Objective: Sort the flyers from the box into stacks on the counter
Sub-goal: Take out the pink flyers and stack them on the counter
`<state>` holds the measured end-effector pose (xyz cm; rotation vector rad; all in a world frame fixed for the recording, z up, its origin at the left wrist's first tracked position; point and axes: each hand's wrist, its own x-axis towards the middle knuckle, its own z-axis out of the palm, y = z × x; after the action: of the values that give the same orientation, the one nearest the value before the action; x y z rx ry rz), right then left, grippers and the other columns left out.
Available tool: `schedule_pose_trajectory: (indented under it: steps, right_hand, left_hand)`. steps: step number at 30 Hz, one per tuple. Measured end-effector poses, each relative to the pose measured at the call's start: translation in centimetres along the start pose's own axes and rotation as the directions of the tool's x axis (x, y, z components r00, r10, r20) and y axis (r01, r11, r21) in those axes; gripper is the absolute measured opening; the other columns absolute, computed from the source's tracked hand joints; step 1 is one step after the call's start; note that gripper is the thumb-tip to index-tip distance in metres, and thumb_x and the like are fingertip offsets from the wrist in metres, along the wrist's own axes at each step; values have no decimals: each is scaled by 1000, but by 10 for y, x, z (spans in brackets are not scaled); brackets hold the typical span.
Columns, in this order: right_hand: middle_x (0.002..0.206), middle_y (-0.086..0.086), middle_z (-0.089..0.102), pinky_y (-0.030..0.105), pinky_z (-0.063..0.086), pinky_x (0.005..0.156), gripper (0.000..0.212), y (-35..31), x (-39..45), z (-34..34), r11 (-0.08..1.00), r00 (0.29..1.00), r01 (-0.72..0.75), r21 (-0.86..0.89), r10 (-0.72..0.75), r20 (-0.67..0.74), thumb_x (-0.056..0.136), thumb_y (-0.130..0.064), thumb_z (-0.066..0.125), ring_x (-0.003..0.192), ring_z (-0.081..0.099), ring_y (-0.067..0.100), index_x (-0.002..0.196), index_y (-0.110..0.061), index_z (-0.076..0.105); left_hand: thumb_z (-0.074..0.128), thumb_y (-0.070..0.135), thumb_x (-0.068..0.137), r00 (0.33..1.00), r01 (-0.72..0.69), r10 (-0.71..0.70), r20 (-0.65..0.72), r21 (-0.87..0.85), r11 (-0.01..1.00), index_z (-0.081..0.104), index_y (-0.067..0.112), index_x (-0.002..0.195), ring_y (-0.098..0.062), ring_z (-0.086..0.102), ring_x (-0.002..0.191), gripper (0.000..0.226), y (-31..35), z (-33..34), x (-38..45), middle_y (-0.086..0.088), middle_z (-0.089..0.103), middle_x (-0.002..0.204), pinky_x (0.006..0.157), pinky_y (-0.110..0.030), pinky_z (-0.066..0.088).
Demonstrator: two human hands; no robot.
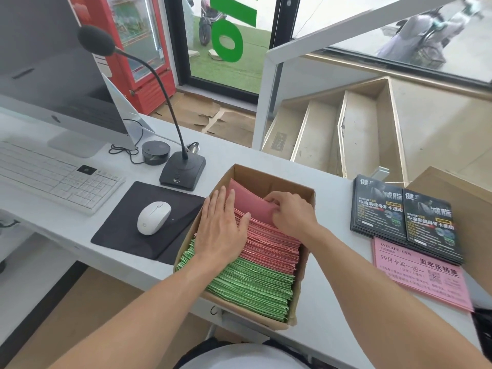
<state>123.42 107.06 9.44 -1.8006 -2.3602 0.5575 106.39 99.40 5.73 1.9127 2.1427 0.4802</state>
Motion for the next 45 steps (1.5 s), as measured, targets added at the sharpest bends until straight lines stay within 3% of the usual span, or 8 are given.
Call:
schedule_pose_trajectory:
  steps: [6,9,14,21,23,28,36,45]
  right_hand:
    - [92,-20,72,31,53,73,34,13,-25,-45,842,961,97,531,60,-269,92,-6,58,89,66,8,96,-37,72]
    - [97,-14,76,24,53,82,37,24,-52,-69,701,948,276,658,-83,-309,91,6,63,100,68,11,92,-30,75]
    - [107,-11,77,27,46,103,35,55,-82,-71,643,939,341,686,-201,-278,84,9,74,127,59,13,85,-26,75]
    - [127,0,71,45,52,99,35,115,-123,-66,242,976,-67,968,217,13,98,-33,63,115,67,24,133,-28,61]
    - [120,4,74,46,56,94,43,130,-141,-62,361,981,-173,916,145,128,93,-38,71,111,71,28,132,-22,62]
    - [112,-6,77,53,56,95,27,174,-167,-65,577,974,-165,800,222,41,93,-12,72,106,73,19,116,-27,73]
    - [93,-22,74,31,51,68,28,231,-190,-87,869,934,-250,426,333,-130,92,-18,68,88,68,11,98,-45,73]
    - [117,-16,70,39,54,90,19,237,-224,-49,928,937,-347,135,349,9,95,-25,66,109,61,17,109,-37,70]
  left_hand:
    - [35,51,105,945,-6,-200,-258,-625,781,54,27,139,-1,44,135,45,4,-20,-10,11,54,144,114,-28,36]
    - [44,50,103,954,170,-293,60,-915,366,71,13,111,-14,71,92,46,19,-36,-2,-3,76,100,80,-29,55]
    - [47,59,98,708,653,303,637,-755,62,62,8,124,-27,65,94,60,79,-49,5,-14,68,108,92,-44,47]
    - [59,16,99,831,556,85,550,-815,-163,65,18,123,-32,72,100,25,153,-15,-4,-14,74,114,91,-54,56]
    - [60,14,99,845,533,75,530,-819,-212,64,17,123,-33,72,102,25,173,-5,-8,-14,74,115,92,-57,56]
    - [64,-2,91,895,442,114,431,-891,-106,65,9,116,-29,71,100,27,195,16,-9,-11,74,111,86,-44,58]
    - [76,3,80,943,167,134,305,-780,603,69,15,84,-10,58,67,15,189,50,-19,4,71,75,65,-27,46]
    - [67,6,83,915,334,-83,395,-625,705,63,25,83,-10,62,77,19,195,106,-67,9,69,80,55,-16,38]
